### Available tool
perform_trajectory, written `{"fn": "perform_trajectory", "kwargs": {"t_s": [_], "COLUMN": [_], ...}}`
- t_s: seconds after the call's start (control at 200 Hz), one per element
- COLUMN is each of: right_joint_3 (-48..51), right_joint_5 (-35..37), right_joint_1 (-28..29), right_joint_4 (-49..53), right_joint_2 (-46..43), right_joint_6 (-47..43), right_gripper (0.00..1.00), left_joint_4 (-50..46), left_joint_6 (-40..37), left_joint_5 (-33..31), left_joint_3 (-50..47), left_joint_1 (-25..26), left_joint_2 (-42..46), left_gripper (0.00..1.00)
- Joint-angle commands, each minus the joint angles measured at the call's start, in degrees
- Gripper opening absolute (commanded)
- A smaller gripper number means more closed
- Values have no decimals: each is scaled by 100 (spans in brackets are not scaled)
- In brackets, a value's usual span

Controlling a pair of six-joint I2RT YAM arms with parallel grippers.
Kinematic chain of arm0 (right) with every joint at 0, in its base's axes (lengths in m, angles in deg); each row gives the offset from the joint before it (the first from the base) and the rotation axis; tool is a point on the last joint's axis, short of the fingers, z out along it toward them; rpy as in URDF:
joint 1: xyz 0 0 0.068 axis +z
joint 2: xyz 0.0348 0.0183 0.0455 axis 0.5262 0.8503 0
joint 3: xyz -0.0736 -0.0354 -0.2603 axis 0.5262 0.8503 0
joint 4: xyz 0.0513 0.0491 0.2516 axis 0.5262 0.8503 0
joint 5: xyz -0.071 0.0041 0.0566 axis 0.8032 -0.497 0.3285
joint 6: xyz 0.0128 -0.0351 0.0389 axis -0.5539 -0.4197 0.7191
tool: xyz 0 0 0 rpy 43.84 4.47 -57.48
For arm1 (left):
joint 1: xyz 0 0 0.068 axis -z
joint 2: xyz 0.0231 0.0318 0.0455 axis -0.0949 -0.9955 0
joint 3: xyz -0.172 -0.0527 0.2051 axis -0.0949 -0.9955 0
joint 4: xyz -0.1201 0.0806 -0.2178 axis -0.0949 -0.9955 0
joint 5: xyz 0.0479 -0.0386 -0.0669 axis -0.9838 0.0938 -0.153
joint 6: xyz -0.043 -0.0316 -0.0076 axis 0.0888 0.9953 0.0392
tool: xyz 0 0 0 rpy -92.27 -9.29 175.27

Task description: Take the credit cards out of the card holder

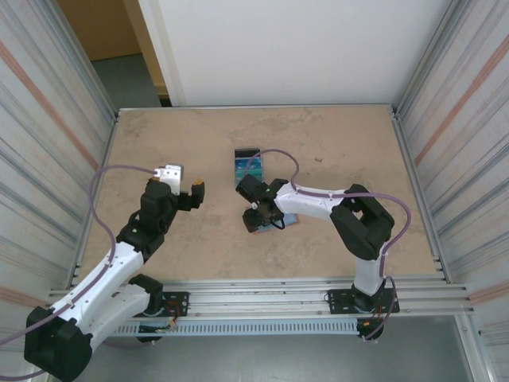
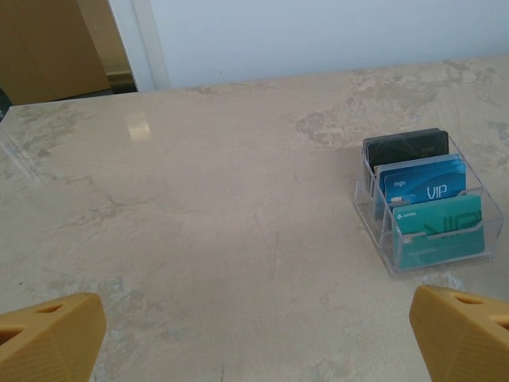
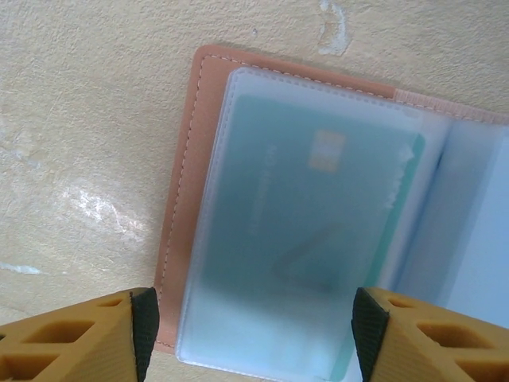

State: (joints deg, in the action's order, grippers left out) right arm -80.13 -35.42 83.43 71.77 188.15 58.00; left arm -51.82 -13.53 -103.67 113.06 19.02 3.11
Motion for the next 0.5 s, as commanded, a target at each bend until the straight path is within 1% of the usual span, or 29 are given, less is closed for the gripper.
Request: {"fn": "perform_trajectory", "kwargs": {"t_s": [0.0,0.19,0.296,0.401,0.496], "right_joint_3": [-133,-140,-132,-82,17], "right_joint_5": [220,171,137,-47,-414], "right_joint_1": [23,22,9,-46,-152], "right_joint_4": [233,213,201,115,-61], "right_joint_2": [174,268,274,225,93], "right_joint_6": [-55,-20,-7,19,53], "right_gripper": [66,64,60,57,55], "left_joint_4": [-12,-37,-60,-72,-77], "left_joint_6": [26,12,-2,-7,-18], "left_joint_5": [73,148,165,188,228], "left_joint_3": [96,139,148,166,179], "left_joint_1": [-26,-22,-22,-22,-21], "left_joint_2": [13,14,13,22,39], "left_gripper": [99,99,99,99,99]}}
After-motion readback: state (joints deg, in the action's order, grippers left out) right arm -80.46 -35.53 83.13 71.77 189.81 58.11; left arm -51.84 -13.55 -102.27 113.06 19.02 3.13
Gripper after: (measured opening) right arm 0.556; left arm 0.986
